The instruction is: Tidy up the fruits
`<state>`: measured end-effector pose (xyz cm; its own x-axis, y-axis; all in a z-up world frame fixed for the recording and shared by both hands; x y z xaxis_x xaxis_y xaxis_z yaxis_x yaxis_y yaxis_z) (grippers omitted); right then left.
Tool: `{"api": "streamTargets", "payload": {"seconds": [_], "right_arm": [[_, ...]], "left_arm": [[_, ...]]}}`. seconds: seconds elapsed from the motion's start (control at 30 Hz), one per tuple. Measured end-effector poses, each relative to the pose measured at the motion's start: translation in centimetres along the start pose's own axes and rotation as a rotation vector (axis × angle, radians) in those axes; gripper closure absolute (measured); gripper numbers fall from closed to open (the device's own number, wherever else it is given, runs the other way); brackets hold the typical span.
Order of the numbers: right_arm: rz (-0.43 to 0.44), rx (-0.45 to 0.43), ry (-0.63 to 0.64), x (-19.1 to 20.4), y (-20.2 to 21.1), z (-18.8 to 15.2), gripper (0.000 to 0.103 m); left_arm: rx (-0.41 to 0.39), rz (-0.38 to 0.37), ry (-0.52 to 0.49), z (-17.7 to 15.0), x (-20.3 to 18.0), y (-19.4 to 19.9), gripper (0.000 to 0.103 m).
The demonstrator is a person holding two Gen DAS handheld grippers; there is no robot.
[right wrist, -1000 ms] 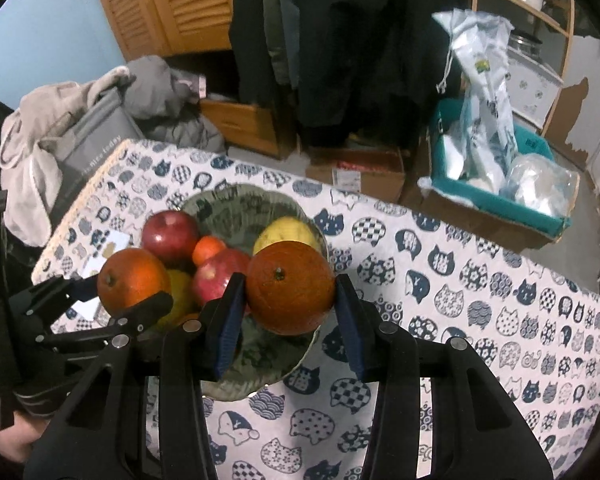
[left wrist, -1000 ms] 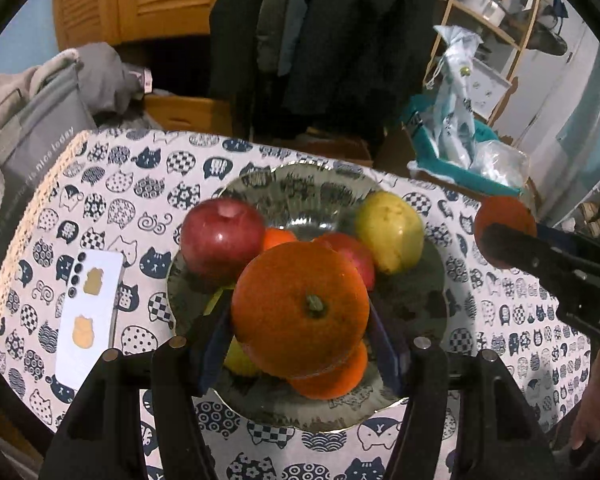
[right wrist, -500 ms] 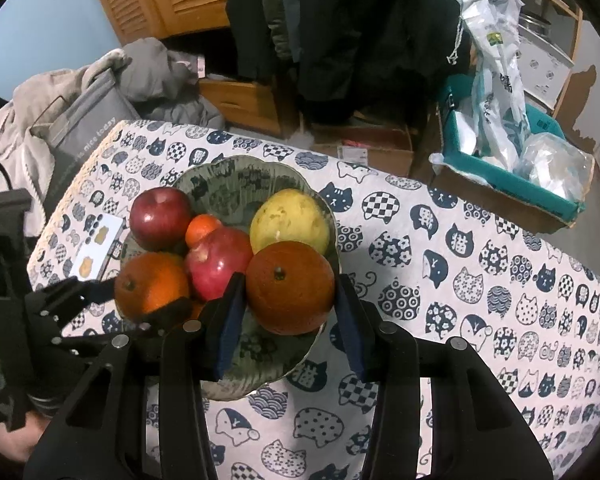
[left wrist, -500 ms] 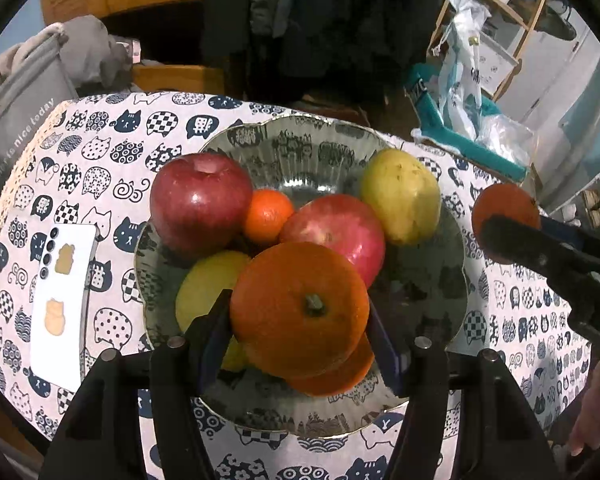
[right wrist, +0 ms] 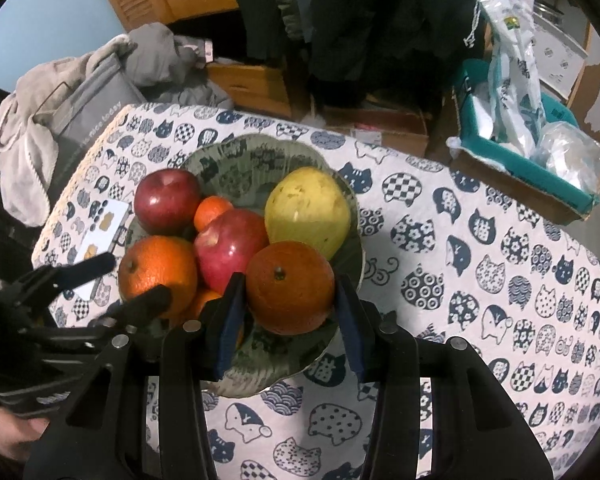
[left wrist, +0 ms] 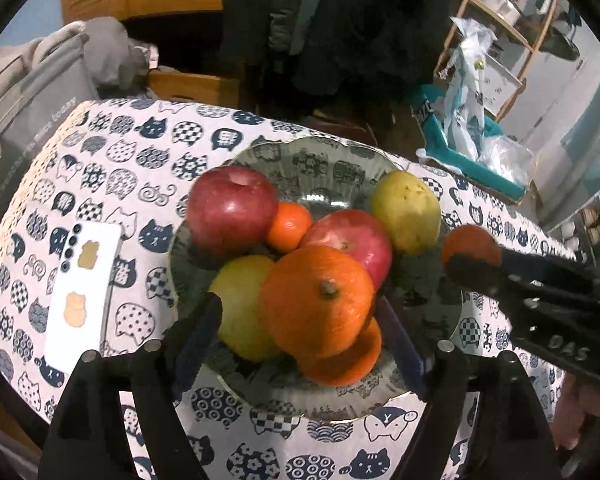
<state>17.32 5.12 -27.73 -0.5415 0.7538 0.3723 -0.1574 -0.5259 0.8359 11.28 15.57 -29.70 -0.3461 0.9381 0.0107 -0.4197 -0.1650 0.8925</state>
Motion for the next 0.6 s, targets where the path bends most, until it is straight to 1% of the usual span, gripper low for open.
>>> {"api": "streamTargets", "payload": {"seconds": [0.23, 0.27, 0.3, 0.33, 0.47, 0.6], "right_arm": [[0.038, 0.05, -0.008, 0.7, -1.6, -0.8, 0.058], [0.04, 0.055, -0.009, 0.8, -1.7, -0.9, 0.057], [0.042, 0.055, -0.007, 0.9, -1.8, -0.9, 0.052], [0.044, 0.051, -0.004, 1.1, -1.7, -0.8, 0.048], [0.041, 0.031, 0.009, 1.6, -0.9, -0.3, 0.048], [0.009, -0.006, 0.02, 1.6, 0.7, 0.3, 0.048]], "left_arm": [[-0.004, 0.012, 0.049, -0.1, 1.9, 0.7, 0.022], [-0.004, 0.012, 0.053, -0.1, 2.1, 0.8, 0.022], [-0.005, 0.013, 0.054, -0.1, 2.2, 0.9, 0.022], [-0.007, 0.016, 0.054, -0.1, 2.3, 1.1, 0.022], [-0.012, 0.018, 0.047, 0.1, 2.3, 1.7, 0.022], [-0.047, 0.021, 0.04, 0.5, 2.3, 3.4, 0.022]]}}
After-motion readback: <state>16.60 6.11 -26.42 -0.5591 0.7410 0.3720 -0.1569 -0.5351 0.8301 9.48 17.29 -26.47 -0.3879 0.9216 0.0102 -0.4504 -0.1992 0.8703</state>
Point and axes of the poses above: each gripper's, at about its wrist camera, not at the fingertips, and y roughly against the way its jaws point, x to its left, z to its top, the point moved 9 cm from there along -y, roughly the way its jaws point, and after that the axes turned 13 degrees about z, right-handed, at the moved point
